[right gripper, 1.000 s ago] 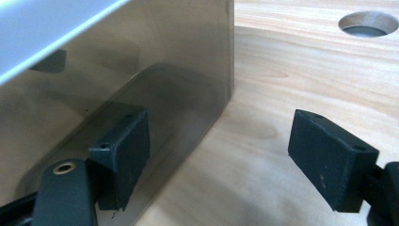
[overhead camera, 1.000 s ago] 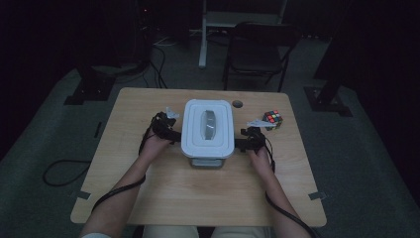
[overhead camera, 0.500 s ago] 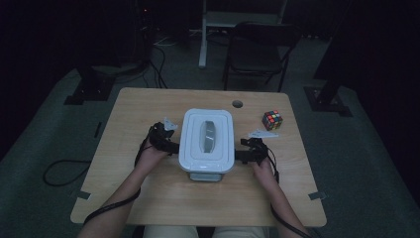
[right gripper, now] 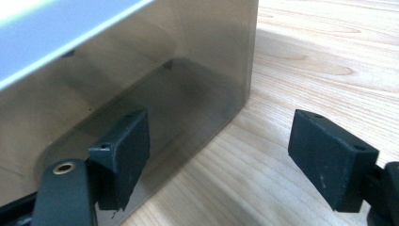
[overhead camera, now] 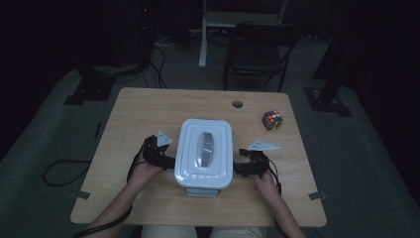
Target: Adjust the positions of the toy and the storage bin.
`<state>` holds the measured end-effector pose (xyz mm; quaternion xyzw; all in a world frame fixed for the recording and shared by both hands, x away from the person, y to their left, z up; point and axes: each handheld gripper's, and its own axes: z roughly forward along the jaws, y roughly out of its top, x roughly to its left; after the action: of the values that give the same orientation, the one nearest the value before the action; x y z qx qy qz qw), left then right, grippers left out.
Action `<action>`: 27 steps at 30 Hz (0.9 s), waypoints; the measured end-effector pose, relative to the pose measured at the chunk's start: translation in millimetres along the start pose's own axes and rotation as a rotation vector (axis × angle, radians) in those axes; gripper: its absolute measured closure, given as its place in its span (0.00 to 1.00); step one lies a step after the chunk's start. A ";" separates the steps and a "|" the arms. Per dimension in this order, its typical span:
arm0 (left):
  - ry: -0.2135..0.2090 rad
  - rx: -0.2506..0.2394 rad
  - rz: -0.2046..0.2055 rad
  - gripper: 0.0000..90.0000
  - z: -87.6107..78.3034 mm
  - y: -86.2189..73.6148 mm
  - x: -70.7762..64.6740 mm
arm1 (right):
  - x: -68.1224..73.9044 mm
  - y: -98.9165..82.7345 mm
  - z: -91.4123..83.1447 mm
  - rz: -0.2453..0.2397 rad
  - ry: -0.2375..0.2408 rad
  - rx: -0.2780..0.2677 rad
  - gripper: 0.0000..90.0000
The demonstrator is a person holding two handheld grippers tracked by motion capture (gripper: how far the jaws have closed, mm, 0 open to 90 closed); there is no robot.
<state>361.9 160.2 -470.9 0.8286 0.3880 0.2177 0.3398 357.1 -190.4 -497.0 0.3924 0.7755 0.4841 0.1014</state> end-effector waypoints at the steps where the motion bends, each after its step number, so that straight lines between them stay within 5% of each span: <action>1: -0.002 -0.004 0.003 0.02 -2.5 -1.1 -2.3 | -0.2 -0.7 -0.6 0.002 0.003 -0.003 0.23; 8: -0.021 -0.011 0.009 0.02 -9.3 -6.4 -14.2 | -0.1 -7.1 -8.7 0.013 0.020 -0.017 0.23; 27: -0.041 -0.034 -0.010 0.02 -23.5 -23.4 -20.9 | 20.6 -25.5 -22.4 0.005 0.072 -0.012 0.23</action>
<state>323.0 163.9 -474.2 0.8251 0.3812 0.2057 0.3627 318.2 -196.6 -502.2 0.3762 0.7747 0.5027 0.0746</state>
